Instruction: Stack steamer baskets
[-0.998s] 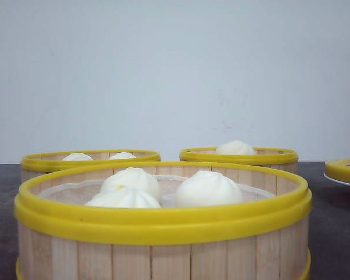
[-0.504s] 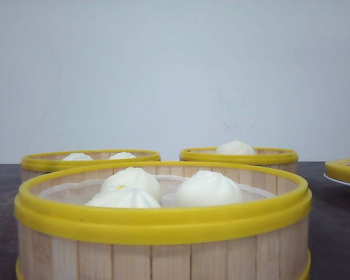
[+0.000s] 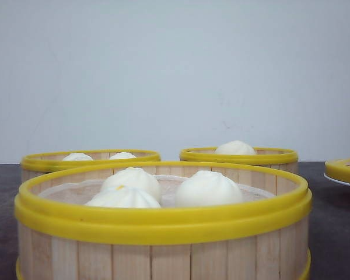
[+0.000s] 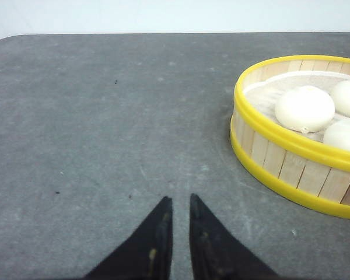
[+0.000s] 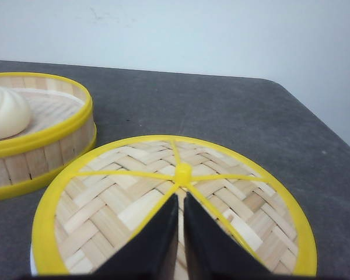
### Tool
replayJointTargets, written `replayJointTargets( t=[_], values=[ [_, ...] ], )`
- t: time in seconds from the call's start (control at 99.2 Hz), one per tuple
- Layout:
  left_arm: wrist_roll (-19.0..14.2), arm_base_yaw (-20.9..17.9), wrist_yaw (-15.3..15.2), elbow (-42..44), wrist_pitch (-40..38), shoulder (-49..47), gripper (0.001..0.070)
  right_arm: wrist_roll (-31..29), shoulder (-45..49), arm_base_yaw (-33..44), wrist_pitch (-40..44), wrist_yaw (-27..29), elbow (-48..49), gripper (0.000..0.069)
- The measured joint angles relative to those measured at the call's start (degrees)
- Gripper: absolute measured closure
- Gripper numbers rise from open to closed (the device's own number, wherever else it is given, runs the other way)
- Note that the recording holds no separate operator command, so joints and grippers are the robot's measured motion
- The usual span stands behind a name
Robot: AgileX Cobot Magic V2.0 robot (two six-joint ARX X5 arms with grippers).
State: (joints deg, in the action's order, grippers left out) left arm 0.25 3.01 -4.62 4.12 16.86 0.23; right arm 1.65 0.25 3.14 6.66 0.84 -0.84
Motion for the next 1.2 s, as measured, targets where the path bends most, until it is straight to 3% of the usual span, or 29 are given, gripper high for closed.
replayJointTargets(
  t=[0.303, 0.464, 0.736, 0.978, 1.2],
  values=[
    [0.0, 0.0, 0.0, 0.0, 0.0, 0.0, 0.0684, -0.2, 0.0, 0.0, 0.0, 0.0, 0.0, 0.068],
    [-0.7, 0.0, 0.0, -0.1, -0.3, 0.0, 0.0684, -3.5, 0.0, 0.0, 0.0, -0.9, 0.0, 0.068],
    [-12.0, 0.0, 0.0, -0.4, -1.5, 0.0, 0.0684, -15.6, 0.0, 0.0, 0.0, -4.5, 0.0, 0.068],
    [-16.8, 0.0, 1.1, -0.5, -1.9, 0.0, 0.0684, -25.0, 0.0, 0.0, 0.0, -5.4, 0.0, 0.068],
    [-25.5, 0.0, 3.7, -0.3, -3.6, 0.0, 0.0685, -35.4, 0.0, 0.0, 0.8, -7.3, -1.0, 0.068]
  ],
)
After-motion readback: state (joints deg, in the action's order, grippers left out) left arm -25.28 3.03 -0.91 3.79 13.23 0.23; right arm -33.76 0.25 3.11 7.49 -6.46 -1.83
